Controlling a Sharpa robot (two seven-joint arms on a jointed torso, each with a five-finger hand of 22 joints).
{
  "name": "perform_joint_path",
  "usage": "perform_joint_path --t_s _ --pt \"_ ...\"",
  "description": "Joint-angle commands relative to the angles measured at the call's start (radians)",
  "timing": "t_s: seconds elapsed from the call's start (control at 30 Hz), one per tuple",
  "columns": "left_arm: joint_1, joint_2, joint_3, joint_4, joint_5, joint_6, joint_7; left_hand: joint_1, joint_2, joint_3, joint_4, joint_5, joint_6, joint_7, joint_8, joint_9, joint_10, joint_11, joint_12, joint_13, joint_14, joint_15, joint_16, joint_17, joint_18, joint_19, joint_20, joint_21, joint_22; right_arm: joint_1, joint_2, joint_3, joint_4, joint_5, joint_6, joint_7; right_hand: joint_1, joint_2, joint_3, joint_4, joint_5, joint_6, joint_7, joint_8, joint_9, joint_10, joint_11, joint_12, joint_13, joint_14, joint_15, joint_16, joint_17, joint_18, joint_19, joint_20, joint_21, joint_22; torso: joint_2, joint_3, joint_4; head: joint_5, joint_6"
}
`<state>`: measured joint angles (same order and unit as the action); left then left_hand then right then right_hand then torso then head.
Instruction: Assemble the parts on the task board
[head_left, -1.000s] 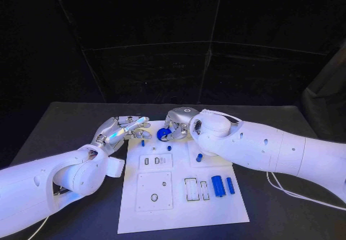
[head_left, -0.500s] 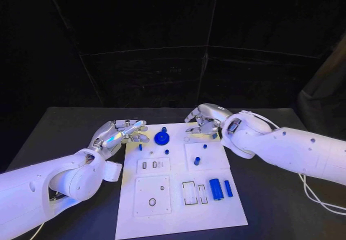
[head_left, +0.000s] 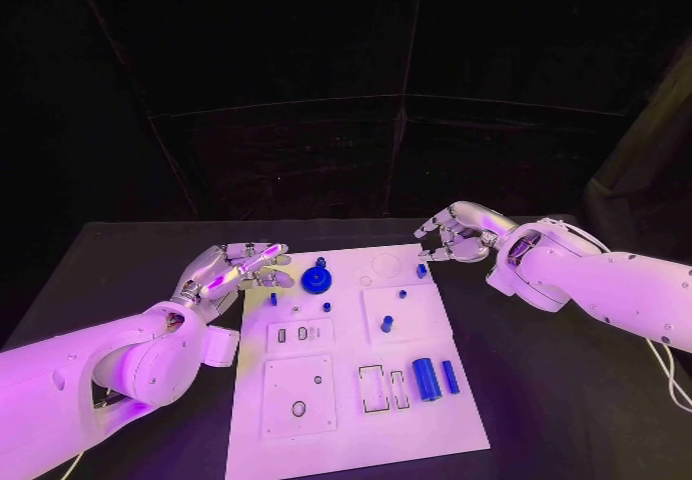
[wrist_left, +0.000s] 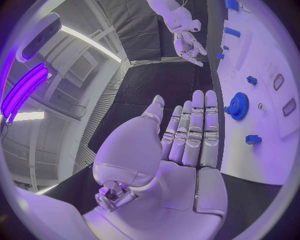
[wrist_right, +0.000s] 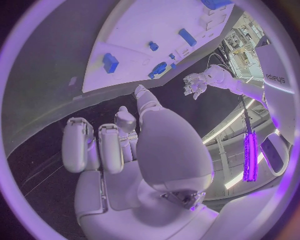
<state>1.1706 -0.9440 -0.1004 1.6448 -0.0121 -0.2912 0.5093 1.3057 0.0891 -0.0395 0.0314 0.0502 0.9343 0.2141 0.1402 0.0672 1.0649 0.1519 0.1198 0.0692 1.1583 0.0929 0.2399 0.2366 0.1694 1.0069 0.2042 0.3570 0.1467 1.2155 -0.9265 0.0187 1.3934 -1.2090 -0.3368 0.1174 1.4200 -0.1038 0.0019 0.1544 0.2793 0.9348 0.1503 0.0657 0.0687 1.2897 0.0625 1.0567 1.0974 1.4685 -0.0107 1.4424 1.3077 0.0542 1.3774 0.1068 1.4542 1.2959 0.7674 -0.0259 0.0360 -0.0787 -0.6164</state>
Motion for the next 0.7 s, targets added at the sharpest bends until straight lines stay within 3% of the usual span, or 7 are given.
perform_joint_path --t_s 0.03,0.53,0.7 --pt "0.001 0.003 0.0 -0.002 -0.004 0.01 0.003 0.003 0.003 0.002 -0.005 -0.001 0.009 0.0 -0.006 -0.001 0.008 0.002 -0.003 -0.001 0.006 0.004 -0.004 0.002 0.013 0.005 -0.001 -0.002 -0.001 0.001 -0.002 0.0 -0.016 0.016 0.041 0.036 0.012 -0.001 0.0 -0.007 0.006 0.008 0.002 0.006 0.001 -0.006 0.001 -0.005 -0.001 0.045 0.002 -0.006 0.009 0.008 -0.007 -0.003 -0.003 -0.001 0.001 -0.0023 0.0014 -0.005 -0.003" --pt "0.0 0.008 0.0 -0.011 -0.004 0.013 0.003 0.004 0.003 0.002 -0.006 -0.001 0.01 -0.001 -0.006 -0.001 0.009 0.002 -0.003 -0.001 0.006 0.003 -0.005 0.002 0.013 0.005 -0.001 -0.002 -0.002 -0.007 0.023 -0.001 -0.081 -0.019 0.083 0.031 0.014 -0.002 -0.002 -0.009 0.007 0.006 0.002 0.004 0.001 -0.007 0.001 -0.008 -0.004 0.045 0.002 -0.006 0.009 0.008 -0.008 -0.003 -0.004 -0.003 0.0 -0.0047 0.0034 -0.008 -0.008" --pt "0.0 0.008 0.0 -0.013 -0.004 0.013 0.003 0.004 0.003 0.002 -0.006 -0.001 0.01 -0.001 -0.006 -0.001 0.009 0.002 -0.003 -0.001 0.006 0.003 -0.005 0.002 0.013 0.005 -0.001 -0.002 -0.002 -0.015 0.026 -0.001 -0.088 -0.025 0.099 0.028 0.015 -0.003 -0.004 -0.01 0.008 0.004 0.003 0.003 0.0 -0.009 0.001 -0.01 -0.005 0.045 0.002 -0.006 0.01 0.009 -0.01 -0.003 -0.005 -0.005 0.0 -0.0046 0.0015 -0.007 -0.012"
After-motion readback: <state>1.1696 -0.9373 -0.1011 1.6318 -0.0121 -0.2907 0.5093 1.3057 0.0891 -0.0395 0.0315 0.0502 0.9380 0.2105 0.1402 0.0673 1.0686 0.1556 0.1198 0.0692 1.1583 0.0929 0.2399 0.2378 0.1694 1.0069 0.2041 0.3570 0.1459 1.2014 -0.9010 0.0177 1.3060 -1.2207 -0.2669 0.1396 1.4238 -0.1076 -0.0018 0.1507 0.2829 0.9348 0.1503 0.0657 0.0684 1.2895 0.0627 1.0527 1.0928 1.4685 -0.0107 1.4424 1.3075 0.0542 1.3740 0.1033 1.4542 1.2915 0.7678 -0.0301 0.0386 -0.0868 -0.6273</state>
